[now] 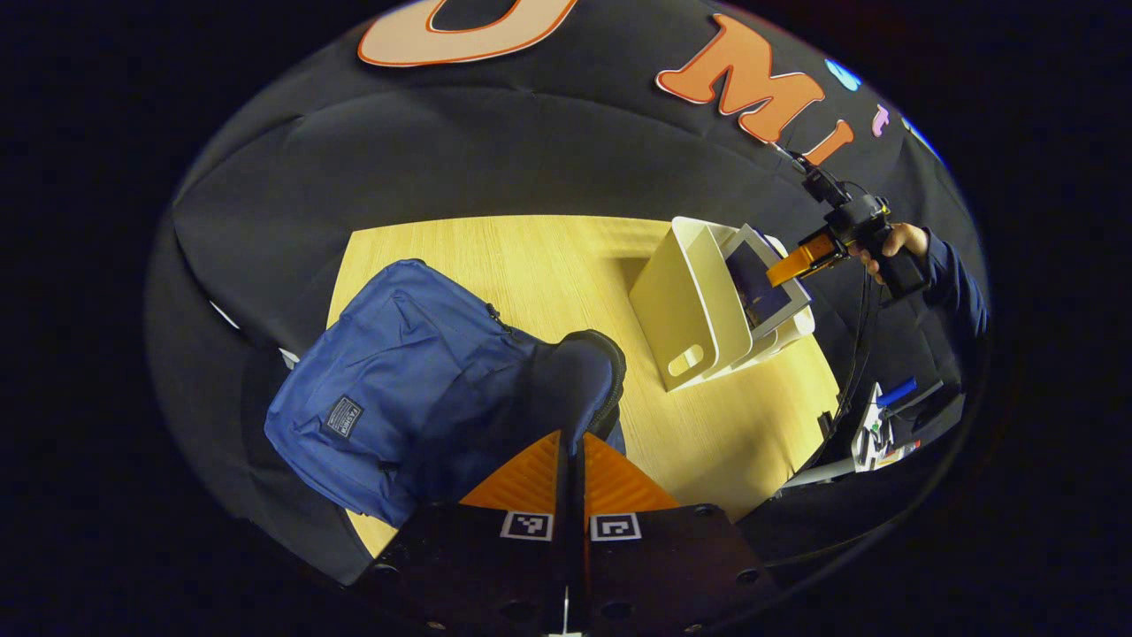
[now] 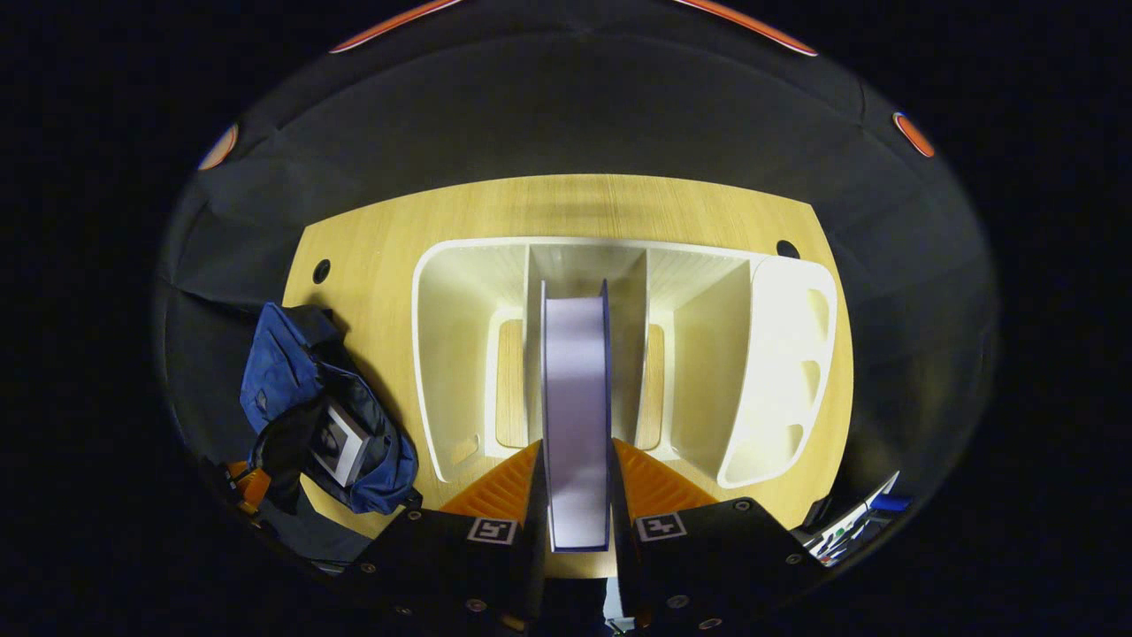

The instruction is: Open the schoolbag, grab two books from the bookshelf and put them into the schoolbag.

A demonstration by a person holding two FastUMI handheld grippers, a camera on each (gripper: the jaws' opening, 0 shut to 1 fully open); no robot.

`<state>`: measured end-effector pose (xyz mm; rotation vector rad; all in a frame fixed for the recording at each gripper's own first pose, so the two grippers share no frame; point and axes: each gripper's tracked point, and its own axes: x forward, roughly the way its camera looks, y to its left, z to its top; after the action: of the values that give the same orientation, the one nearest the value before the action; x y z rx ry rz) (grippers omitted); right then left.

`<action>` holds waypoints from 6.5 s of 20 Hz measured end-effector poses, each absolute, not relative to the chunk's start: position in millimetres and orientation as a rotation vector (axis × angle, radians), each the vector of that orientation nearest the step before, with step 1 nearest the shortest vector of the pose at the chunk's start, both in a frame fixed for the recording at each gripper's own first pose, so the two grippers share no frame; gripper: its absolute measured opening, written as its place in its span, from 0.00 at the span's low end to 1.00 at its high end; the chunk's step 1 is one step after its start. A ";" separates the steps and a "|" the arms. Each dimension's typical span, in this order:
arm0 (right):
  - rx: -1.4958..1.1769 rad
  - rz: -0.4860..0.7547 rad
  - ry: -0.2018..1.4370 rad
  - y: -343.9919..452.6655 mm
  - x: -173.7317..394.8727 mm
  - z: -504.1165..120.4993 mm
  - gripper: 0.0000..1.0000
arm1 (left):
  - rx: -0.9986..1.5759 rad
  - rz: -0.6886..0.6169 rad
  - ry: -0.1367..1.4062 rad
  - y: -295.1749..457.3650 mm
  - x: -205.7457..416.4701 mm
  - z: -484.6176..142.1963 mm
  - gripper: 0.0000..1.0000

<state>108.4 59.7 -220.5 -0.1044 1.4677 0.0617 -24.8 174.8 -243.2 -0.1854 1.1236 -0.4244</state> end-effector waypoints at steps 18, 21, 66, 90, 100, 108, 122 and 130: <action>-0.042 0.052 1.343 52.9 85.5 -120.5 0.26 | -0.212 -0.438 1.088 179.2 -27.2 -245.3 0.01; -0.048 0.061 1.296 54.2 74.8 -89.6 0.26 | -0.207 -0.446 1.058 185.7 -29.2 -241.7 0.01; 0.866 0.381 1.252 303.6 -85.5 -239.9 0.23 | -0.105 -0.461 1.097 187.8 -37.5 -230.0 0.01; 0.931 0.498 1.209 413.4 -72.2 -291.6 0.23 | -0.006 -0.534 1.107 150.8 -39.7 -206.3 0.01; 0.858 0.460 1.357 428.5 -76.6 -309.4 0.27 | -0.056 -0.520 1.100 155.9 -32.8 -206.5 0.01; 0.595 0.485 1.312 375.3 -70.6 -290.8 0.96 | -0.107 -0.474 1.100 157.0 -30.2 -212.6 0.03; 0.536 0.322 0.994 209.7 13.5 -215.5 0.97 | -0.208 -0.470 1.098 92.6 -32.7 -212.4 0.47; 0.358 0.232 0.778 124.0 40.3 -176.3 0.97 | -0.127 -0.345 1.016 68.9 -13.1 -204.5 0.97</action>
<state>40.3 124.0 -176.3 0.3578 0.7779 0.2320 -13.1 68.9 -204.5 -0.1269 1.0159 -0.3451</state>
